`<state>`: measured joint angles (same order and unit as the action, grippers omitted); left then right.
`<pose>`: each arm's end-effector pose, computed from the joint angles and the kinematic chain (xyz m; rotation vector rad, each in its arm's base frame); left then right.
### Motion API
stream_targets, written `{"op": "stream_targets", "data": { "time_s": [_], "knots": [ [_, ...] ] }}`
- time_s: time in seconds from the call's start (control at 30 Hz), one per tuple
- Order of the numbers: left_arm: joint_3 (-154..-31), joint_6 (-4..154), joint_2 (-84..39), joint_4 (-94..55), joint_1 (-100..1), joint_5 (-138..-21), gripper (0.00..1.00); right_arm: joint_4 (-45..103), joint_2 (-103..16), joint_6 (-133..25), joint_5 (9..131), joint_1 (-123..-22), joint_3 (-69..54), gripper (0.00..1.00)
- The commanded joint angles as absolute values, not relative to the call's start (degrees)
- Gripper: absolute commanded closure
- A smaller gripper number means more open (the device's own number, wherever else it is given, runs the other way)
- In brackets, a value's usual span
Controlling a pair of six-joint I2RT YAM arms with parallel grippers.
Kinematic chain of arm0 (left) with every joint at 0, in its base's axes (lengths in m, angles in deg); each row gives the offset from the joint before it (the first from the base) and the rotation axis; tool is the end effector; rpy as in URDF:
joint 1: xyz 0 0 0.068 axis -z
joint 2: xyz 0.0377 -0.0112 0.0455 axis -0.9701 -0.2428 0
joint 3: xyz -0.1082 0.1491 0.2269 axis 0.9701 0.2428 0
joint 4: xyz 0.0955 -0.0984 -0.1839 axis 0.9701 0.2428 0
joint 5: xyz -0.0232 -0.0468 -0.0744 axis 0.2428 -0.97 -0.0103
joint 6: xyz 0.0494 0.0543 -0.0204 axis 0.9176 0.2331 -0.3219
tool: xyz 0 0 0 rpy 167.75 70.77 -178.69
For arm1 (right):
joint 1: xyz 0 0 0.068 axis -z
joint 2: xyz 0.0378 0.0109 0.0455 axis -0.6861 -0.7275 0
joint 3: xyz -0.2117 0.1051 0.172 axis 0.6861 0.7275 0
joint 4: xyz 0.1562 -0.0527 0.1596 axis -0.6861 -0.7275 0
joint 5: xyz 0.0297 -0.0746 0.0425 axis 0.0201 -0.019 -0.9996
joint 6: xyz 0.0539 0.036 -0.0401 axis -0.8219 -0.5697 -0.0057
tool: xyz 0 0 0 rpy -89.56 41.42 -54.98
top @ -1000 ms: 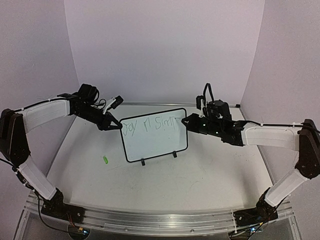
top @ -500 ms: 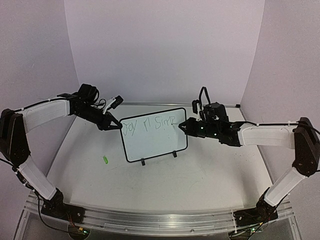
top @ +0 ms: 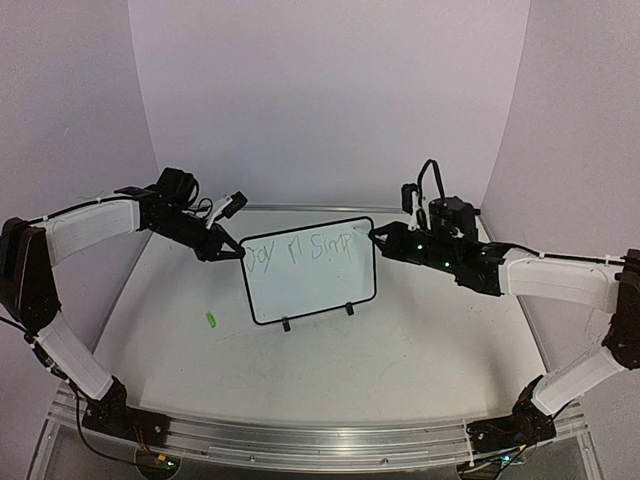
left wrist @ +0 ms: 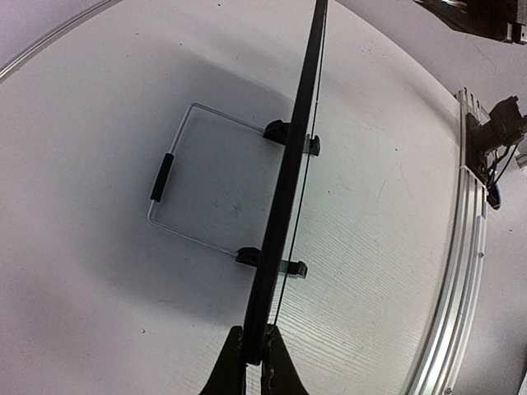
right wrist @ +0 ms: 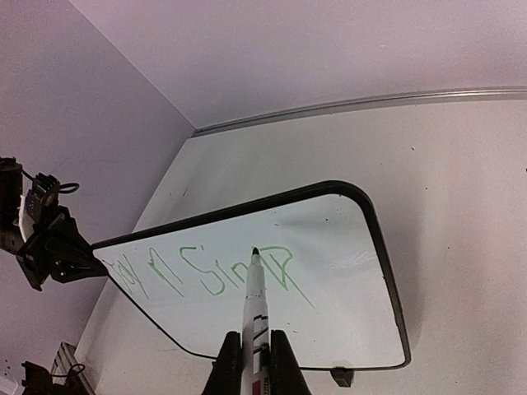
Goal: Write a sentence on the whiteboard
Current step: Write on the whiteboard with the whiteboard marker without the cap.
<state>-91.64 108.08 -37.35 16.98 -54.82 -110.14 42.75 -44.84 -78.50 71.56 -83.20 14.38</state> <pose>0.2789 -0.1513 0.2870 1.1271 2.1114 -0.8360 0.2472 0.2160 0.3124 -0.2266 1.9296 0.9597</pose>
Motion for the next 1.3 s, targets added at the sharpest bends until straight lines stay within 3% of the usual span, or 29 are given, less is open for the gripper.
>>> {"op": "stream_targets", "data": {
  "time_s": [0.0,0.63,1.27],
  "knots": [
    [-92.0,111.3,-37.6,17.0,-54.6,-103.3,1.00,43.1,-46.5,-77.3,74.3,-83.1,11.3,1.00],
    [-92.0,111.3,-37.8,17.0,-54.6,-103.3,1.00,42.1,-51.3,-75.9,76.8,-83.0,7.1,1.00],
    [-92.0,111.2,-37.4,17.0,-54.5,-103.3,1.00,41.5,-48.7,-79.3,76.2,-83.0,15.1,1.00]
  ]
}}
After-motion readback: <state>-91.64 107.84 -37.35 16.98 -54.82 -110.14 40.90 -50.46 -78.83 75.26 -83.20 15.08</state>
